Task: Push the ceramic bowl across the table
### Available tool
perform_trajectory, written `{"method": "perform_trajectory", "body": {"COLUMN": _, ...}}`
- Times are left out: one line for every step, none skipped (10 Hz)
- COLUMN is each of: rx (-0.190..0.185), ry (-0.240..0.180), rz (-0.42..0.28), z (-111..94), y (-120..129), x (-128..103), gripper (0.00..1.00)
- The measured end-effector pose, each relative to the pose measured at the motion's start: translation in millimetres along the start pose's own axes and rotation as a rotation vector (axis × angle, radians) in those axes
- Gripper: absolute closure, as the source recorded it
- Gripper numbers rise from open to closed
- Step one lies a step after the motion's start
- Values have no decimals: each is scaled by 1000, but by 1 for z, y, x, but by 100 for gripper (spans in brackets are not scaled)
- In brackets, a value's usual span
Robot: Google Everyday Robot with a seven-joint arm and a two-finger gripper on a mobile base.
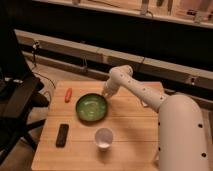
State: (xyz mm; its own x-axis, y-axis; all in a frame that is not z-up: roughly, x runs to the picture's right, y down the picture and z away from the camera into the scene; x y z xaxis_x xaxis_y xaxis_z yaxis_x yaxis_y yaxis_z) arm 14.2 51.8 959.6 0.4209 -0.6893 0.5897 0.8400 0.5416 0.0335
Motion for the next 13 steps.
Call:
{"method": "perform_trajectory", "body": {"rx": 1, "ry": -3, "rz": -6, "z": 1, "y": -2, "x": -1, "gripper": 100}}
{"method": "perform_trajectory", "body": {"rx": 2, "ry": -5, "rz": -11, "z": 2, "y": -3, "x": -2, "gripper": 100}}
{"method": "perform_trajectory", "body": {"rx": 2, "ry": -9, "rz": -22, "z": 3, "y": -5, "x": -4, "gripper": 100}}
{"method": "perform_trajectory", "body": {"rx": 2, "ry": -10, "rz": -31, "z": 4, "y": -6, "x": -5, "gripper": 100}}
{"method": "perform_trajectory", "body": {"rx": 3, "ry": -11, "rz": -42, "z": 5, "y": -8, "x": -6, "gripper": 100}}
{"method": "perform_trajectory", "body": {"rx": 4, "ry": -12, "rz": -52, "z": 6, "y": -10, "x": -7, "gripper": 100}}
{"method": "perform_trajectory", "body": {"rx": 5, "ry": -14, "rz": -59, "z": 6, "y": -12, "x": -8, "gripper": 100}}
{"method": "perform_trajectory", "body": {"rx": 6, "ry": -15, "rz": -64, "z": 7, "y": -13, "x": -9, "gripper": 100}}
{"method": "perform_trajectory", "body": {"rx": 8, "ry": -17, "rz": -71, "z": 8, "y": -15, "x": -10, "gripper": 100}}
{"method": "perform_trajectory", "body": {"rx": 8, "ry": -20, "rz": -77, "z": 8, "y": -15, "x": -11, "gripper": 100}}
{"method": "perform_trajectory", "body": {"rx": 8, "ry": -22, "rz": -88, "z": 9, "y": -16, "x": -12, "gripper": 100}}
{"method": "perform_trajectory", "body": {"rx": 10, "ry": -24, "rz": -98, "z": 11, "y": -18, "x": -14, "gripper": 100}}
{"method": "perform_trajectory", "body": {"rx": 10, "ry": -25, "rz": -105, "z": 12, "y": -20, "x": -15, "gripper": 100}}
